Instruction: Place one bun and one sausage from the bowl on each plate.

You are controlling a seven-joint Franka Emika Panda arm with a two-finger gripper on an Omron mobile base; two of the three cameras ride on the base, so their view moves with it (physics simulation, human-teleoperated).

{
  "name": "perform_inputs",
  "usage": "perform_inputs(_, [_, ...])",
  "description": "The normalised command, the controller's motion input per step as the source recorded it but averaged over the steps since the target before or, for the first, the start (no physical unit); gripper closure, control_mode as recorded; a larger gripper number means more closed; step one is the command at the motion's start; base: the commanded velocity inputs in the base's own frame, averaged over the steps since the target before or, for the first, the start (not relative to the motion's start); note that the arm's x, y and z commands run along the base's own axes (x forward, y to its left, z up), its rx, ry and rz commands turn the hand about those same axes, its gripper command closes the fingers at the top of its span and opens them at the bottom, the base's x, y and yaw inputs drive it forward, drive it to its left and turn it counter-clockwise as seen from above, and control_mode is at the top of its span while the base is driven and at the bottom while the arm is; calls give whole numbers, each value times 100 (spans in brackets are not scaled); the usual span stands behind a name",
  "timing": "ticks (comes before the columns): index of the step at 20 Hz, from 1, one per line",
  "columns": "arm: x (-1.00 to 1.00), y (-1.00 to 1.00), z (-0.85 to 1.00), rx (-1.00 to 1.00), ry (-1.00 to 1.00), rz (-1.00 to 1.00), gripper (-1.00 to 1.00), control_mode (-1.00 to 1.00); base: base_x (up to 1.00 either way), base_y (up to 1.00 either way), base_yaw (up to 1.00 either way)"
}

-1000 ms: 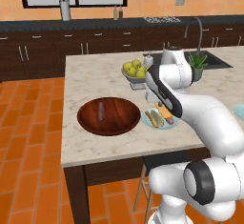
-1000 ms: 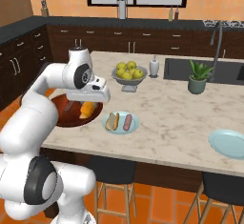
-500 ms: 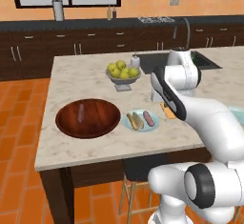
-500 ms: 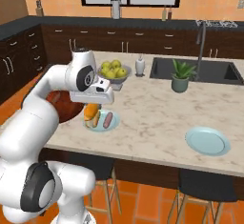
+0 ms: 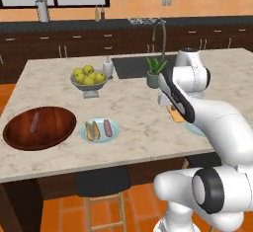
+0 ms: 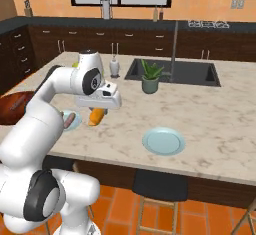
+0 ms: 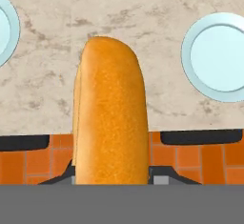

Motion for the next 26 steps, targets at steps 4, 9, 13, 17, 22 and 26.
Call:
perform_inputs(4, [0,0,0,0,0,0,100,100,0,-79,0])
perform_inputs(9, [0,0,0,0,0,0,100,100,0,-80,0])
perform_inputs(13, [6,-15,-7,0,0,0,100,-100,1,-29,0])
perform_inputs(17, [27,-27,-52,1,0,0,100,-100,0,0,0])
perform_inputs(22, [23,-27,-72,0,0,0,100,-100,0,0,0])
perform_inputs(26, [55,5,-45,0,0,0,100,-100,0,0,0])
